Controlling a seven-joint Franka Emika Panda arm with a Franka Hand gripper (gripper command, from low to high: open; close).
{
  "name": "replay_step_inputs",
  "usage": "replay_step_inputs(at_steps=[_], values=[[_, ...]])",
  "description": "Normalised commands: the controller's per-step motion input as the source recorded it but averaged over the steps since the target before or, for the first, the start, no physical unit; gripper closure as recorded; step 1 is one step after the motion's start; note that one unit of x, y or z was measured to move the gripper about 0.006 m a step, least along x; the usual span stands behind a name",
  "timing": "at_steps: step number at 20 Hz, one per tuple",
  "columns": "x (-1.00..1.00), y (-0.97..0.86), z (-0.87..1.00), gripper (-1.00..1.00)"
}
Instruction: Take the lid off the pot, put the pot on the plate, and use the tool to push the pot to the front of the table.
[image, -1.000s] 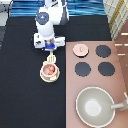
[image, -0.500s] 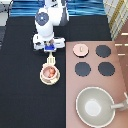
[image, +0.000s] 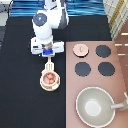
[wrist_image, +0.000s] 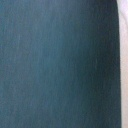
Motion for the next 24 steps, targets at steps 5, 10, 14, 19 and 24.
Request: replay_step_inputs(at_steps=[5,10,14,19,24], values=[[1.00,0.00,0.20,1.00],[1.00,0.00,0.20,1.00],[0.95,0.00,0.12,1.00],[0.33,0.44,0.03,1.00],[-0.45,0.75,0.01,1.00]])
